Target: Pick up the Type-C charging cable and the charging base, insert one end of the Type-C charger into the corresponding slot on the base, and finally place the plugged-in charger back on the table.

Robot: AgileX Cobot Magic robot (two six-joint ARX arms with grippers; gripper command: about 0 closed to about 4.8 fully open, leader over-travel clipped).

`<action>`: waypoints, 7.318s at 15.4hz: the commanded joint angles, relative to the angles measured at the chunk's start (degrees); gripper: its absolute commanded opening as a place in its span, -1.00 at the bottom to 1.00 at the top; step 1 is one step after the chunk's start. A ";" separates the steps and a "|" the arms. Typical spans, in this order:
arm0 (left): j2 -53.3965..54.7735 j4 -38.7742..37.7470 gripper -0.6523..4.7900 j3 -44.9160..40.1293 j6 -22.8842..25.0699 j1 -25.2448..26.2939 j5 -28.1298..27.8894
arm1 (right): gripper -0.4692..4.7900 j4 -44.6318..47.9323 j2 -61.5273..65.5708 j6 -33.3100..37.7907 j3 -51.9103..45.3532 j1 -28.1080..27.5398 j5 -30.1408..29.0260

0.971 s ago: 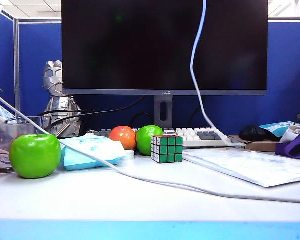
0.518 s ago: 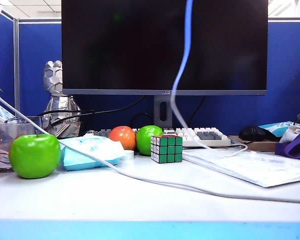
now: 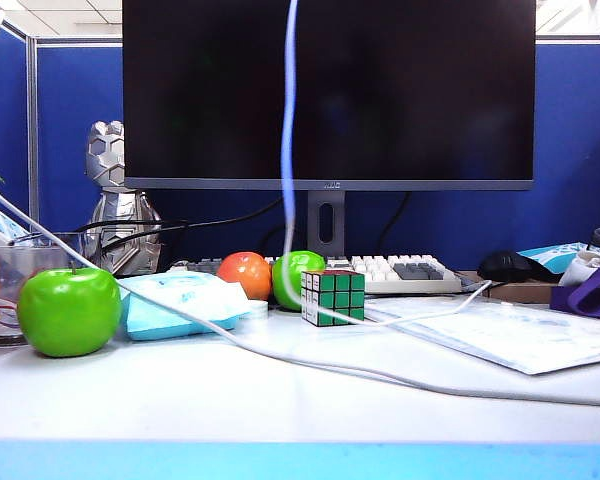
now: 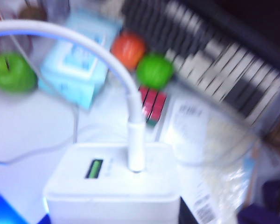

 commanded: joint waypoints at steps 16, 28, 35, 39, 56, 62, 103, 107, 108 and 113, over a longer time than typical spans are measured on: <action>-6.21 -38.25 -0.78 8.72 26.27 -0.09 -38.23 | -0.83 -10.43 30.47 3.67 -1.75 0.26 -3.15; -6.21 -39.50 -0.78 8.70 26.32 -0.09 -38.23 | 0.07 -4.90 39.65 3.72 -3.08 0.37 -7.06; -7.04 -39.45 -0.78 8.70 26.29 -0.09 -38.25 | 0.78 -8.70 38.21 5.25 0.09 0.33 -7.02; -8.46 -39.69 -0.78 8.70 26.29 -0.09 -38.47 | 0.49 -11.32 32.41 6.73 11.34 0.35 -6.99; -39.39 -74.82 -0.78 8.48 19.43 -0.09 -35.43 | -0.83 -12.24 -33.92 6.78 1.51 0.31 -6.82; -57.07 -73.26 -0.78 -12.87 20.11 -0.09 -35.63 | -0.83 22.73 -56.26 8.02 -46.18 0.22 -6.78; -89.33 -4.92 -0.78 -113.66 14.47 26.32 -23.15 | -0.82 55.10 -69.22 17.31 -105.79 0.22 13.62; -89.33 -4.83 -0.78 -113.66 14.47 26.32 -23.02 | -0.82 56.61 -79.21 14.78 -108.74 -10.23 27.06; -89.33 -4.83 -0.78 -113.66 14.47 26.32 -23.04 | -0.82 56.50 -85.42 12.81 -108.80 -13.79 24.06; -89.33 -4.83 -0.78 -113.66 14.47 26.27 -23.04 | -0.82 58.25 -86.71 8.26 -109.68 -22.23 13.25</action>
